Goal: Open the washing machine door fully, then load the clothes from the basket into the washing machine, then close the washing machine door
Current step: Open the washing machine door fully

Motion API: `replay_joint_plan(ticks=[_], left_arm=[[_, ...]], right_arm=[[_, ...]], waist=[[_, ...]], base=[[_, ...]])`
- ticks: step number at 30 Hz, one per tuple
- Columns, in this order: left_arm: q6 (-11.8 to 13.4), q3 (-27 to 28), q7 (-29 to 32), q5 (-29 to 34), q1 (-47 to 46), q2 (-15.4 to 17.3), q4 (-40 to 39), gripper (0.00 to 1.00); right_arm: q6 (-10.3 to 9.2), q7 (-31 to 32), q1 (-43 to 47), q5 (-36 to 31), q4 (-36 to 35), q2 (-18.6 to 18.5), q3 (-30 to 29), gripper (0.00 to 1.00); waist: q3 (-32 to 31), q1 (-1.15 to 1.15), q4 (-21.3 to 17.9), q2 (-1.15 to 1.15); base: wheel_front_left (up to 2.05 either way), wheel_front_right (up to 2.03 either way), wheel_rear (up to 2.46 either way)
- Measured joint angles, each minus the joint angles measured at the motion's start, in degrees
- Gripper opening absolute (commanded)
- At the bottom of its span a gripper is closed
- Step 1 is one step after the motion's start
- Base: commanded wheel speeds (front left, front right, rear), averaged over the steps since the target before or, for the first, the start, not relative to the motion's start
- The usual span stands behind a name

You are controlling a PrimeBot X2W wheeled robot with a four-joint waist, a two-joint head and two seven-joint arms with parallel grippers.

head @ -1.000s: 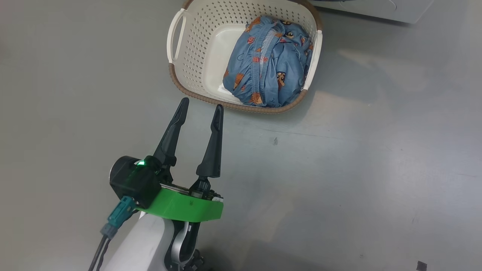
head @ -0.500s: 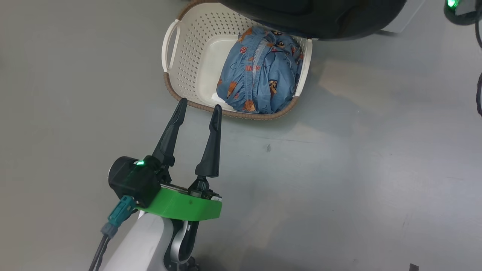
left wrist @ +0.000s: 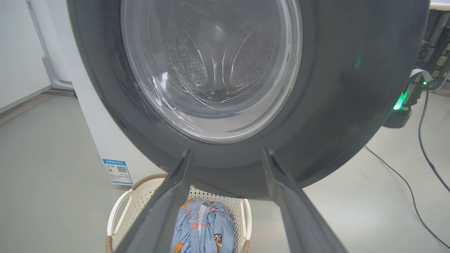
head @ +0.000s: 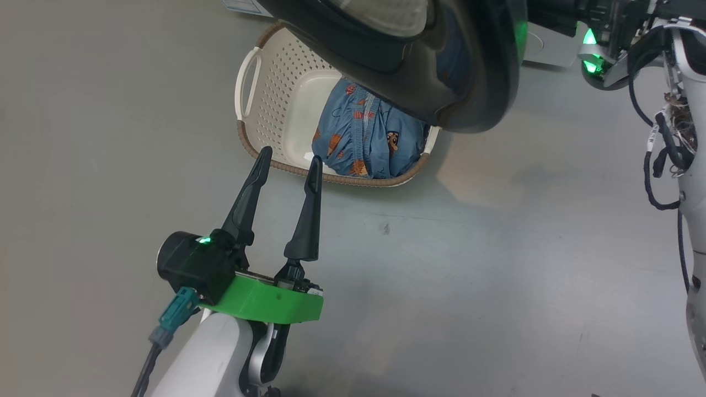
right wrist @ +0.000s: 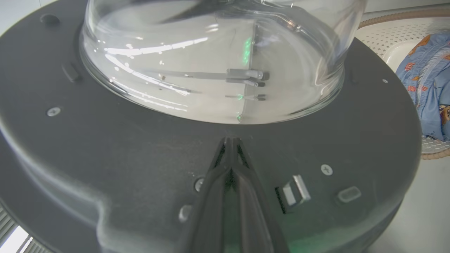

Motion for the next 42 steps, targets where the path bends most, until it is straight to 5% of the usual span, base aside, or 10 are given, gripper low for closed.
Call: replay_joint_plan(ticks=[11,42], left_arm=[[-0.02,0.7,0.0,0.2,0.1,0.0,-0.01,1.0],[-0.01,3.5,0.0,0.2,1.93,-0.01,0.83,1.0]], right_arm=[[-0.53,3.91,4.16,0.87,-5.15,3.22,4.64,0.0],[-1.62,2.38,14.07,0.53,-9.98,6.91,9.06,0.0]], waist=[[-0.84,0.0,-0.01,0.0],[-2.9,0.0,1.26,0.0]], base=[[0.0,0.0,0.0],[0.0,0.0,0.0]])
